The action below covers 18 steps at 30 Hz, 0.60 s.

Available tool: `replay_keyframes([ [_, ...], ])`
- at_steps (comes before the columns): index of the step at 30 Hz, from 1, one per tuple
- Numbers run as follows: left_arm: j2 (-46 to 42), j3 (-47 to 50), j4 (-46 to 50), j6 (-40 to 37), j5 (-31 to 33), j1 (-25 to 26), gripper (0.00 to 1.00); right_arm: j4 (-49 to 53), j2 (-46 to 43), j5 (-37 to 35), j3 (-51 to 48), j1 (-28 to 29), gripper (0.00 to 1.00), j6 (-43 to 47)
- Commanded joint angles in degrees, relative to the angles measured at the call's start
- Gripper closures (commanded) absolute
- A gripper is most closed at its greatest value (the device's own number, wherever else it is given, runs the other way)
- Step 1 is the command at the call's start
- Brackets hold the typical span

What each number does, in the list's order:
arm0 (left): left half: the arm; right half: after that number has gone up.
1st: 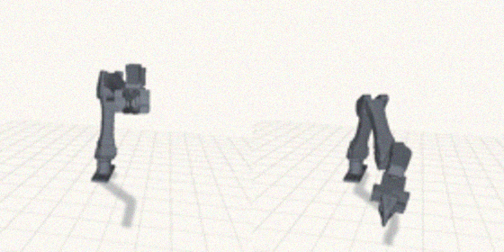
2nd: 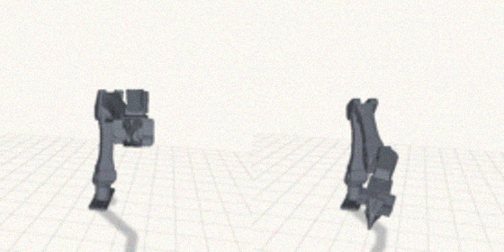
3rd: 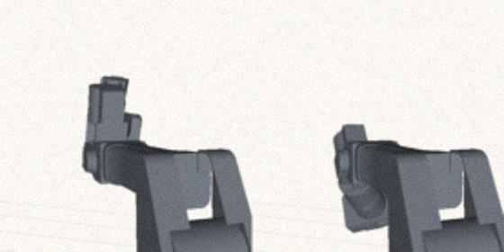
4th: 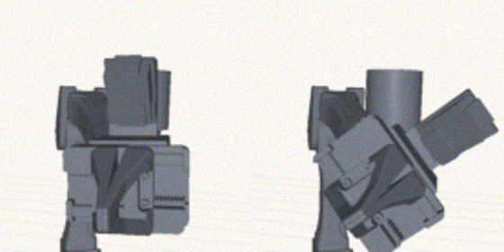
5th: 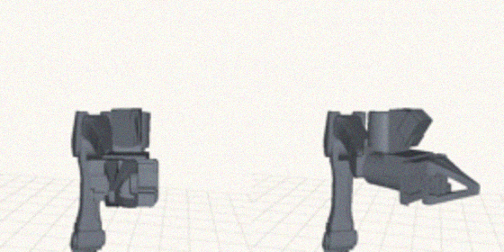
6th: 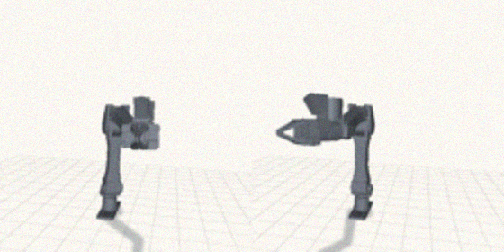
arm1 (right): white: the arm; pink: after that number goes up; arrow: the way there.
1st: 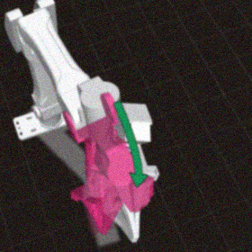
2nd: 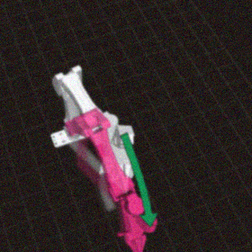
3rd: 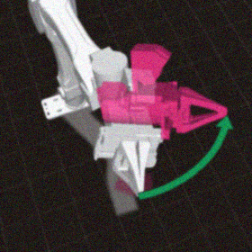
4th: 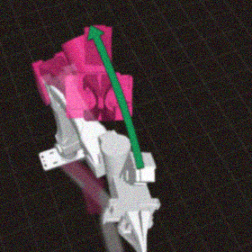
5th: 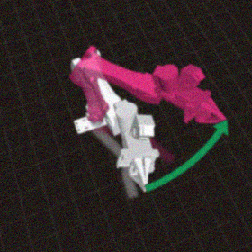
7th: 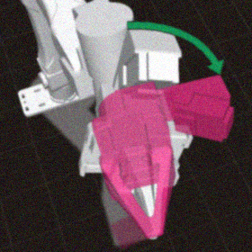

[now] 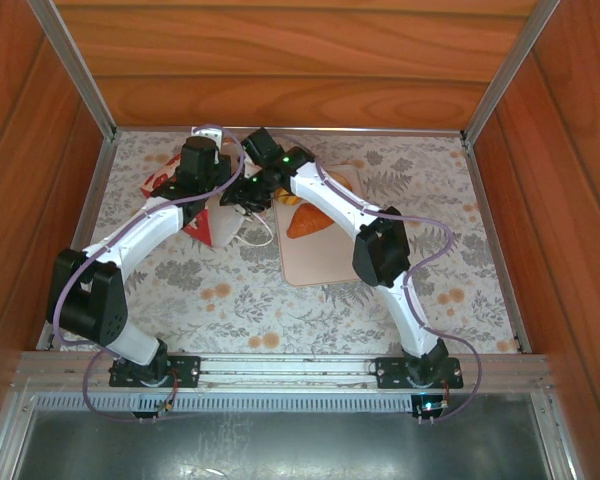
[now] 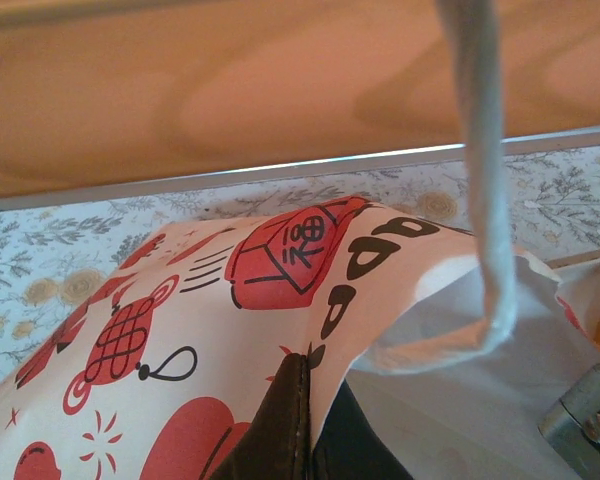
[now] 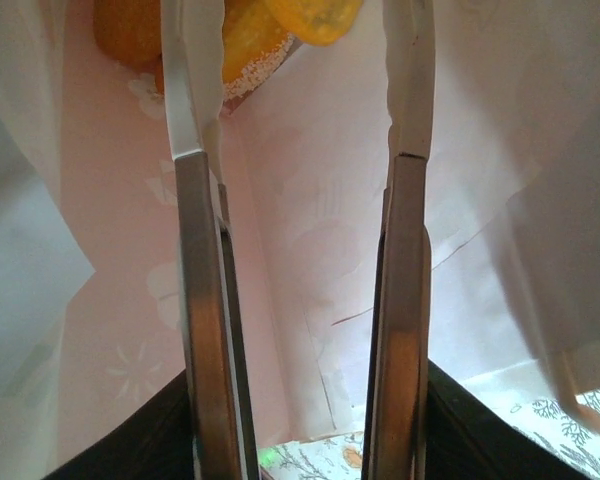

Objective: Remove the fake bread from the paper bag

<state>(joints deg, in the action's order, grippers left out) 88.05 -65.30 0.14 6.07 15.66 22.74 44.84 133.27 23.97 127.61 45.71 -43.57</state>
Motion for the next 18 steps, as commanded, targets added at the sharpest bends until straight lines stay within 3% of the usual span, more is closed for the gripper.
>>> replay_keyframes([
  [1, -1.1, -2.2, -0.5, 1.4, -0.7, 1.0, 1.00, -5.9, -2.2, -0.1, -4.6, 0.9, 0.50, -1.1],
  [7, 0.1, -4.2, -0.1, 2.2, 0.3, 0.7, 1.00, -10.0, -6.7, -0.4, -11.3, 1.1, 0.51, -2.1],
  [18, -0.7, -3.9, 0.3, 2.8, -2.1, 0.7, 1.00, -9.5, -3.6, -1.8, -7.3, 1.7, 0.50, -1.7],
])
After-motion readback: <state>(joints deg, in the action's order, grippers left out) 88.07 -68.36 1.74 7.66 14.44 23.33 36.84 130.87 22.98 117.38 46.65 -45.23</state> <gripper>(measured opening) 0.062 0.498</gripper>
